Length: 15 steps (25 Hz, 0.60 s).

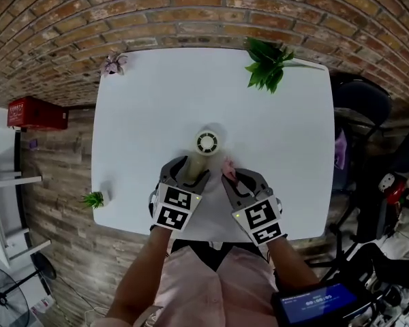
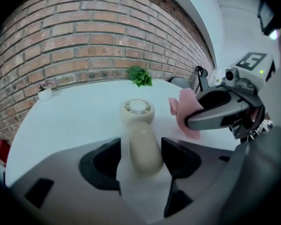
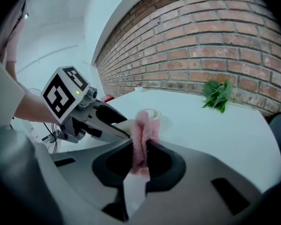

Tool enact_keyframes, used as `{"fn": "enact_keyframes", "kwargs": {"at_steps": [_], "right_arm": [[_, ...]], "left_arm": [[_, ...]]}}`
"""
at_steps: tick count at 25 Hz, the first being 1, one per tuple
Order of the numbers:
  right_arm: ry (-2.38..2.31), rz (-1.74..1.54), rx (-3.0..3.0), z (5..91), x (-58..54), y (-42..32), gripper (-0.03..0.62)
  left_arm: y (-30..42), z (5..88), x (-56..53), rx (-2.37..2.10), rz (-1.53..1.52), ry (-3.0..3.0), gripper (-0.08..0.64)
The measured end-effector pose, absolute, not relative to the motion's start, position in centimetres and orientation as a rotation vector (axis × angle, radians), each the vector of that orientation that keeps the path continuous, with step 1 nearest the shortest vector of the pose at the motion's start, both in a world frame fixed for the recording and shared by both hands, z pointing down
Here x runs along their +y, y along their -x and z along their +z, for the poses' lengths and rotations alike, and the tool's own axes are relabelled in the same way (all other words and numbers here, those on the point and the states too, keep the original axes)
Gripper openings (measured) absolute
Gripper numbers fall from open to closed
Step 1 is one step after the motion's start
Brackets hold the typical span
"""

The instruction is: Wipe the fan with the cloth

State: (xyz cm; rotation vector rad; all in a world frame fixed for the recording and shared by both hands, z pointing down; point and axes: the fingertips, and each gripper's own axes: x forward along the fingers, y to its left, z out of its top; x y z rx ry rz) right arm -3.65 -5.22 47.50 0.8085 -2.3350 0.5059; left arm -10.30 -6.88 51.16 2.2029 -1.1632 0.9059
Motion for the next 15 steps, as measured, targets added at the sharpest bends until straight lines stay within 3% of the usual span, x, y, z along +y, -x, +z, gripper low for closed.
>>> {"fn": "enact_keyframes", "kwargs": {"at_steps": [2, 15], "right_arm": [[-0.780, 0.509, -2.332, 47.8, -5.0, 3.9, 0.060], [-0.611, 0.642, -2.297, 49.8, -5.0, 7.8, 0.058]], "left_arm": [[10.6, 51.6, -6.9, -1.162, 0.955, -2.201, 0.207], [10.6, 51.6, -6.7, -1.064, 1.040, -2.203, 0.198]]}}
